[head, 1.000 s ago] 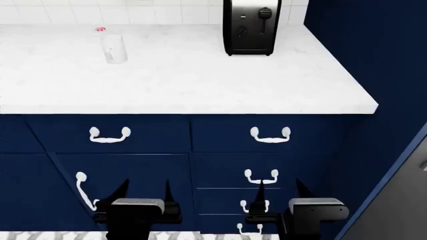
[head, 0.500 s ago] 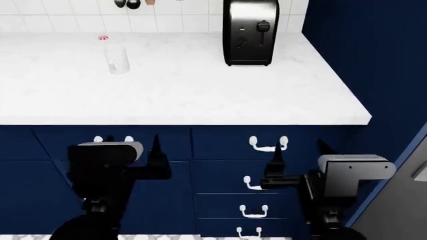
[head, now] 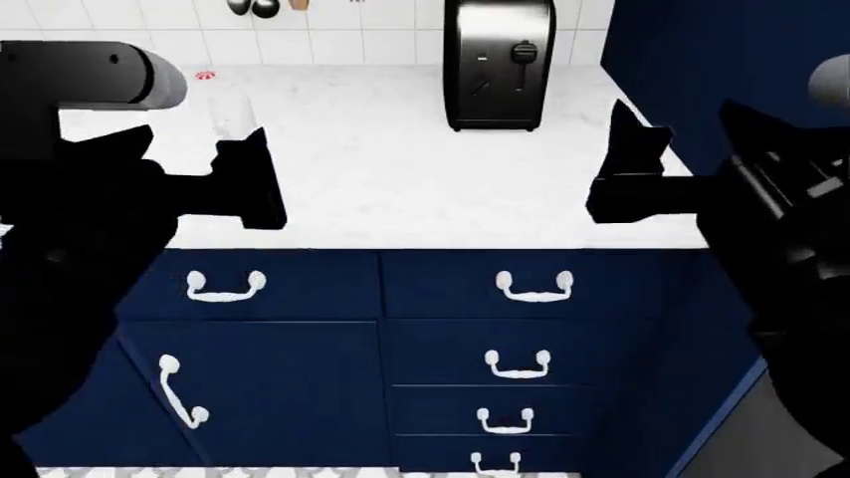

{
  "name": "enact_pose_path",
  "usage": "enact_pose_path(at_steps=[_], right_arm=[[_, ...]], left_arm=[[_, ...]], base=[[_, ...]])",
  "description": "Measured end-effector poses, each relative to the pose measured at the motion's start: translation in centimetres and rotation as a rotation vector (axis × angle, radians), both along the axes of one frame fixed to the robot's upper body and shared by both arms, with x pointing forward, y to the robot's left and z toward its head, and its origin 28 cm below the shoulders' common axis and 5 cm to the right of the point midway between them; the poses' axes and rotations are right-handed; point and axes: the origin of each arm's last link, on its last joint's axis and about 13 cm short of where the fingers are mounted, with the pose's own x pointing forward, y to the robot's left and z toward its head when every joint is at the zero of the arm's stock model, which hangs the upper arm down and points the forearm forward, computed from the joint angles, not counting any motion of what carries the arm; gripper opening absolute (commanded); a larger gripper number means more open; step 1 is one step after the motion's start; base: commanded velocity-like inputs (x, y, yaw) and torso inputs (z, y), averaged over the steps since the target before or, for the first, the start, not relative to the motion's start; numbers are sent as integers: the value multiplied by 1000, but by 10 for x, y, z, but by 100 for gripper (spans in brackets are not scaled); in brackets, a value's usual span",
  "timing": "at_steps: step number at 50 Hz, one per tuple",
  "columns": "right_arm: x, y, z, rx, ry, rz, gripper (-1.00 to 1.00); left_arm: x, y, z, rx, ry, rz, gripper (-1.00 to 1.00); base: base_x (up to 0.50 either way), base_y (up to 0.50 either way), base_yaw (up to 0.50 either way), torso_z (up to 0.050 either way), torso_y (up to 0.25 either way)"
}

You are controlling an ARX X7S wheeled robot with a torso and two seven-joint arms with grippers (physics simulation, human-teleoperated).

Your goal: A wet mug is on the counter and needs to be dried. Pick it up and place it upside down in the open cabinet.

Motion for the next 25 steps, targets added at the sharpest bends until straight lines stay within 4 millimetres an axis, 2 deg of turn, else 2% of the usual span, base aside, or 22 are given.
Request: enact_pose_path(at_steps=[8,16,25], right_arm=[[-16,-4,36,-72,-38,25,100],[-30,-10,57,-112,-60,11,100],[-39,-15,68,-118,-69,-3,100]], left_arm=[[-11,16,34,29,-15,28,100],[-21,25,57,33,-20,48,100],[-27,31,71,32,-22,69,100]], base=[[0,28,0,0,0],[0,432,0,0,0],[0,500,0,0,0]])
